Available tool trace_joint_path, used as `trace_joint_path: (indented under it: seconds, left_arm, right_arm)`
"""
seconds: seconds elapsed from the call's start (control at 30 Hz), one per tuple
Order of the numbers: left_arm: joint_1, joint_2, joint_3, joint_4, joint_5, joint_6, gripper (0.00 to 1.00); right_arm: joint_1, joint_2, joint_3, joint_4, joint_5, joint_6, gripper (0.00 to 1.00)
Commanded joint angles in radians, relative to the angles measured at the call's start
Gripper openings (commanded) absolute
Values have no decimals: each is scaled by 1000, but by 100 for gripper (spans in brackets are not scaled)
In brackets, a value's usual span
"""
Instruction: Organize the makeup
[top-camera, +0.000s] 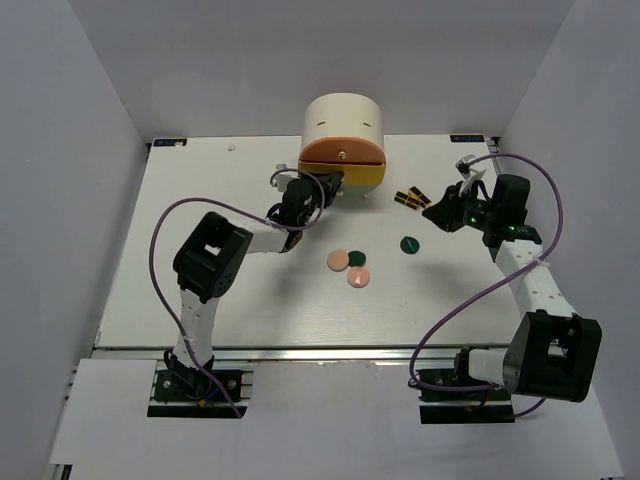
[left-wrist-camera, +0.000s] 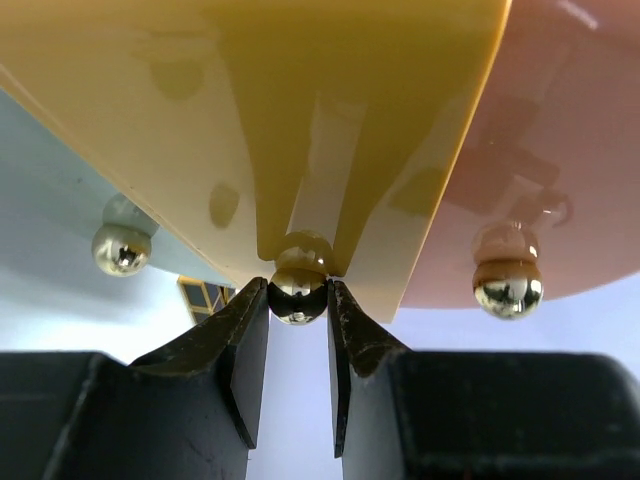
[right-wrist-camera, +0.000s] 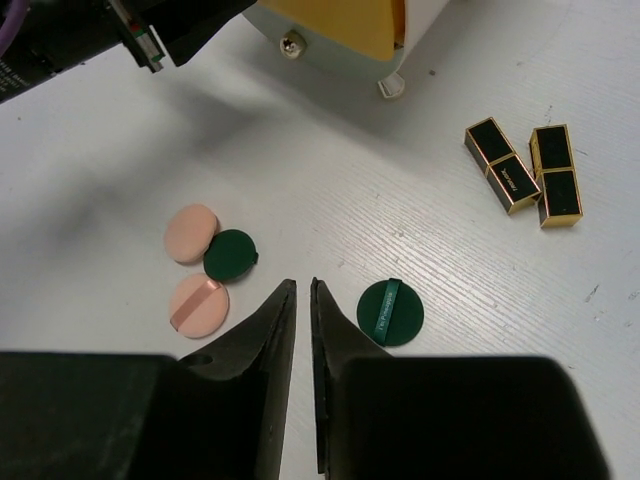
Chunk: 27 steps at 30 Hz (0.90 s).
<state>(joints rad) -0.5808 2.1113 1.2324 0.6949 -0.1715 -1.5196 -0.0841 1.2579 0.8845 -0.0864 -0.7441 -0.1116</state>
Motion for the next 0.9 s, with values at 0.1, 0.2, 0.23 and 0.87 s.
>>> trace_joint_path:
  seconds: [0.1,0.2,0.23,0.87]
  left_arm:
    - [-51,-134,-125,12,1,13,15]
    - [-70,-171,-168,18,-8,18,15]
    - [-77,-181,-183,18,-10,19,15]
    - [-88,-274,-280,-11,-10,22,48]
  right_arm:
    - [-5,-17,-10,25,-11,-3,17]
    - [-5,-15,-13,22,-8,-7,18]
    - [-5,-14,-15,22,-6,-5,18]
    - [-2,67,33,-94,60,-65,51]
